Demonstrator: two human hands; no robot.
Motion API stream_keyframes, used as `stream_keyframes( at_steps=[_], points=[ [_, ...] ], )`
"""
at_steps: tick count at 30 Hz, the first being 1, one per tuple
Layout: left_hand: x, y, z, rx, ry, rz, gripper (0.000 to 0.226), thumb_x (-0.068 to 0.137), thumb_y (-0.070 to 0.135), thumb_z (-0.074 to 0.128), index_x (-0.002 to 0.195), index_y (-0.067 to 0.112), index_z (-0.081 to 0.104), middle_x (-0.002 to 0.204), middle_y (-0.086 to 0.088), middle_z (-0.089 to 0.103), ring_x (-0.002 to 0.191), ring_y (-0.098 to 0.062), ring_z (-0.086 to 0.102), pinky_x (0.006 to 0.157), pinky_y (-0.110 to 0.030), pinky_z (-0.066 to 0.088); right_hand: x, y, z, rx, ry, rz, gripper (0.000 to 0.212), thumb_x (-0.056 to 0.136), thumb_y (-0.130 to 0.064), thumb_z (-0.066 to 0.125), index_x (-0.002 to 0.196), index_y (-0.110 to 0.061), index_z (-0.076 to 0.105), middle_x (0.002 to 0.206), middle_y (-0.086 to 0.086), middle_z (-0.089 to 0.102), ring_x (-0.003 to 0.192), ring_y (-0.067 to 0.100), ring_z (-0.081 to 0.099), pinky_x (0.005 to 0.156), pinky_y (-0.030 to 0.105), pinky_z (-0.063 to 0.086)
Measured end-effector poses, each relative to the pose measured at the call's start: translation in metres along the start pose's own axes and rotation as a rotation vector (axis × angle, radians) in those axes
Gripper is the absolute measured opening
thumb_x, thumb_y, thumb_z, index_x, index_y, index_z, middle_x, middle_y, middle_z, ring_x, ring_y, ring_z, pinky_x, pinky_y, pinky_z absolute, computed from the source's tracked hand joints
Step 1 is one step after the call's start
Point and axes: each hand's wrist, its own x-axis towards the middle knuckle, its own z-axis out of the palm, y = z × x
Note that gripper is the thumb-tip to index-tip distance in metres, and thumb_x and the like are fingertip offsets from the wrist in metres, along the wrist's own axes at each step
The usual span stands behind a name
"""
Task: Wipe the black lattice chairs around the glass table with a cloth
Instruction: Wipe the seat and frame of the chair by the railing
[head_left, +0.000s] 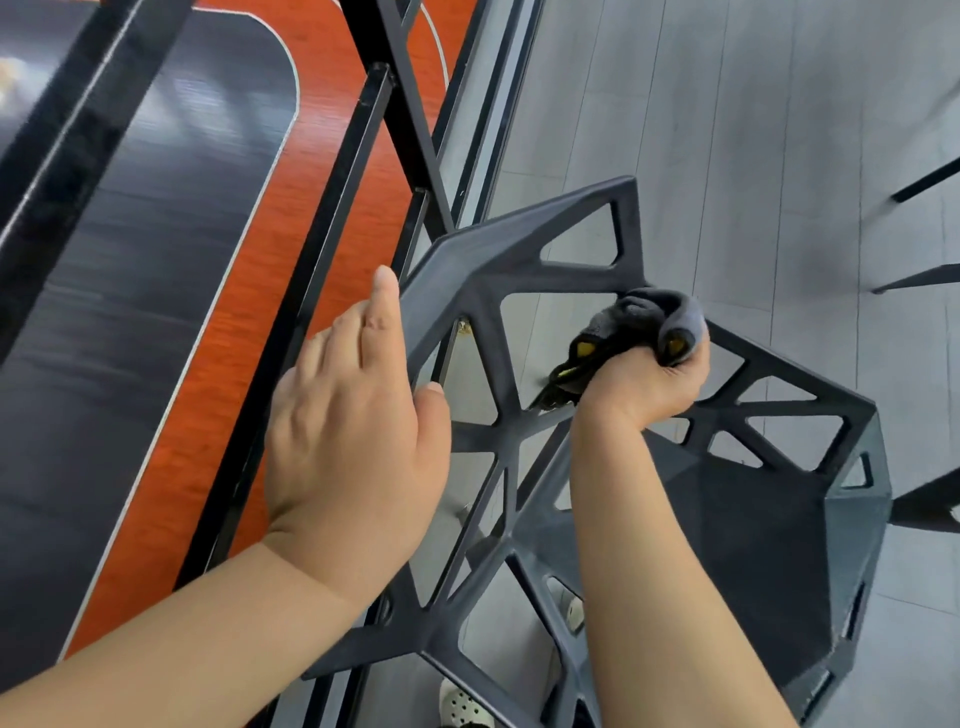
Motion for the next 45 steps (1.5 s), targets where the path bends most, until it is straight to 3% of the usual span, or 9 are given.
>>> stream_keyframes(
  at_steps=[6,10,14,20,27,31,36,40,45],
  points=[
    [-0.001,0.0,0.001,-0.005,0.009,-0.006,0.071,0.084,0.029,0.047,0.148,0.009,0.024,0.136,-0.01,0.049,0.121,-0.025,0.041,0.094,-0.044,0.042,0.013,0.007,0.003,-0.361,-0.117,-0.142,0.031,0.088,0.006,0.046,0.106,-0.009,0.067,0.1,-0.004,0.065,0.09,0.001,0.061,0.079,0.008,0.045],
    [0.0,0.002,0.0,-0.005,0.003,-0.006,0.071,0.084,0.03,0.045,0.148,0.01,0.024,0.137,-0.01,0.048,0.122,-0.025,0.04,0.095,-0.045,0.041,-0.013,0.029,-0.033,-0.8,-0.361,-0.117,0.042,0.084,0.007,0.043,0.118,-0.008,0.062,0.117,0.003,0.06,0.11,0.02,0.055,0.093,0.026,0.042],
    [-0.001,0.002,-0.003,-0.006,-0.003,-0.009,0.071,0.084,0.031,0.043,0.148,0.01,0.023,0.136,-0.011,0.05,0.122,-0.027,0.042,0.095,-0.046,0.041,-0.069,0.047,-0.095,-0.905,-0.604,0.078,0.039,0.081,0.012,0.041,0.084,-0.022,0.06,0.092,-0.005,0.053,0.082,0.015,0.053,0.064,0.017,0.038],
    [-0.002,0.001,-0.003,0.012,-0.002,0.009,0.07,0.086,0.029,0.047,0.149,0.009,0.022,0.139,-0.01,0.047,0.125,-0.027,0.041,0.101,-0.044,0.037,-0.054,0.0,-0.086,-0.701,-0.353,0.081,0.039,0.082,0.008,0.044,0.072,-0.029,0.05,0.077,-0.006,0.055,0.067,0.007,0.051,0.054,0.007,0.038],
    [-0.004,0.002,-0.004,0.067,0.006,0.058,0.073,0.083,0.03,0.048,0.148,0.006,0.025,0.147,-0.012,0.039,0.121,-0.028,0.045,0.092,-0.043,0.045,-0.002,-0.035,0.01,-0.698,-0.398,-0.069,0.038,0.076,0.001,0.044,0.104,-0.017,0.062,0.111,-0.001,0.055,0.095,0.017,0.056,0.084,0.027,0.044],
    [-0.005,0.002,-0.004,0.055,0.019,0.077,0.069,0.086,0.023,0.053,0.148,0.008,0.026,0.148,-0.011,0.038,0.123,-0.031,0.049,0.091,-0.043,0.047,-0.024,-0.044,0.021,-0.598,-0.364,-0.029,0.029,0.072,0.001,0.046,0.09,-0.015,0.061,0.112,0.009,0.058,0.091,0.022,0.057,0.093,0.042,0.049],
    [-0.005,0.001,-0.004,0.06,-0.032,0.078,0.076,0.083,0.021,0.058,0.149,0.008,0.023,0.15,-0.011,0.035,0.128,-0.03,0.045,0.095,-0.044,0.044,-0.082,-0.08,0.009,-0.4,-0.546,-0.271,0.038,0.08,0.01,0.053,0.113,-0.005,0.066,0.116,-0.003,0.056,0.095,-0.005,0.054,0.083,0.006,0.042],
    [-0.005,0.002,-0.005,0.057,-0.053,0.075,0.08,0.079,0.019,0.06,0.149,0.008,0.022,0.151,-0.01,0.033,0.129,-0.03,0.042,0.098,-0.046,0.041,-0.08,-0.094,0.01,-0.326,-0.569,-0.579,0.051,0.078,0.006,0.055,0.123,-0.014,0.063,0.128,0.001,0.052,0.12,0.014,0.05,0.095,0.024,0.044],
    [-0.006,0.003,-0.004,0.096,-0.034,0.066,0.08,0.079,0.018,0.061,0.148,0.003,0.024,0.148,-0.017,0.036,0.125,-0.034,0.043,0.093,-0.05,0.043,-0.056,-0.056,0.021,-0.748,-0.667,-1.091,0.05,0.082,-0.006,0.053,0.128,-0.025,0.06,0.129,0.005,0.057,0.092,0.02,0.039,0.06,0.029,0.042]
  ],
)
